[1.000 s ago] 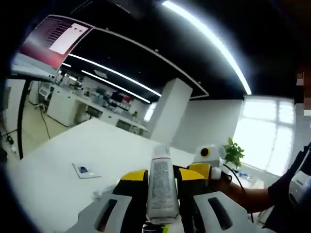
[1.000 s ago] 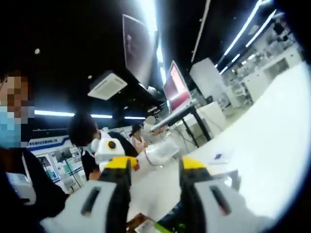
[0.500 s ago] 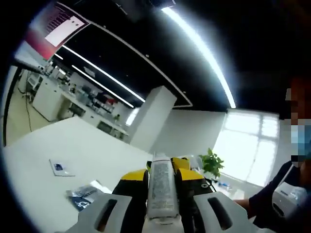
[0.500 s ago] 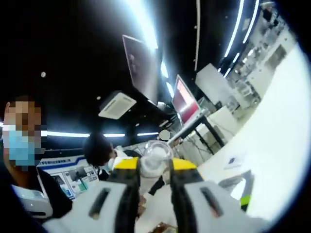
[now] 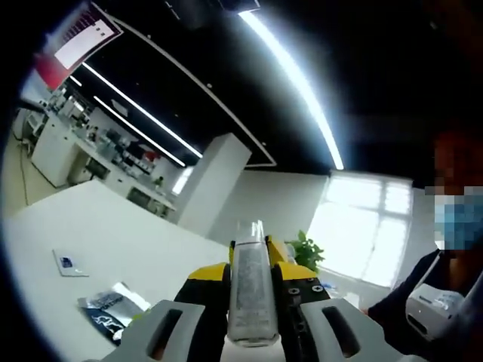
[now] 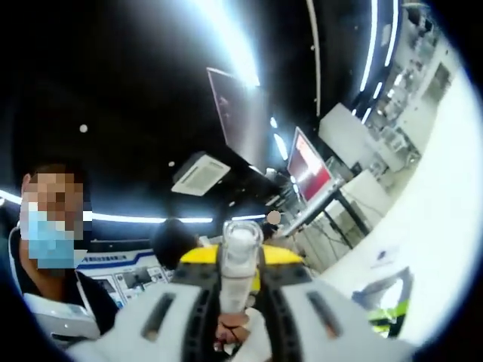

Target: Arrange the skincare products in the storage area until every visible bottle or jar stands upright without overlapping.

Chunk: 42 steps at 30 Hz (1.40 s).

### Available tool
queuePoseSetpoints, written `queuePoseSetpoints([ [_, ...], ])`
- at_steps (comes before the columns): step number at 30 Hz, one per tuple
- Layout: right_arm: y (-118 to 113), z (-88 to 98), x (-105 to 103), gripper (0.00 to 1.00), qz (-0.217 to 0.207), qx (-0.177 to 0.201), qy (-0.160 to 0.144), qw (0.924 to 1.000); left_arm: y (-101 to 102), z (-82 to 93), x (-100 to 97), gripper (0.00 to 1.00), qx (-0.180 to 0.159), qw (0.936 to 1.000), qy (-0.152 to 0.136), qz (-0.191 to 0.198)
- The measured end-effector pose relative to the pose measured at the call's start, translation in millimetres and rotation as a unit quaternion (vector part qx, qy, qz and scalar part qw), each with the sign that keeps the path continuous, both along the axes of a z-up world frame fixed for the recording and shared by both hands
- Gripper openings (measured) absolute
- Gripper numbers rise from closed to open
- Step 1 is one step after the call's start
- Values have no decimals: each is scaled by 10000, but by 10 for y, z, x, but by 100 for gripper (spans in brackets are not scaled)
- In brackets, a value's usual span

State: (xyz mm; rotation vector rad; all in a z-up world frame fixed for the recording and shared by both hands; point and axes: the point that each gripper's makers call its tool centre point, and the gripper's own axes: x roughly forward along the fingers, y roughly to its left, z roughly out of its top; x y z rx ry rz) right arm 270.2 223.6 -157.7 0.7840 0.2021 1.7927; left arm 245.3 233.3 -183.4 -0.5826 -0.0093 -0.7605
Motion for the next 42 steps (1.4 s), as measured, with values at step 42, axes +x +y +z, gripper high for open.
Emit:
queuePoseSetpoints([
  [42, -972, 263, -273, 15, -870, -817, -2215, 9678, -1008, 116, -82, 23, 1584, 9821, -366, -954],
])
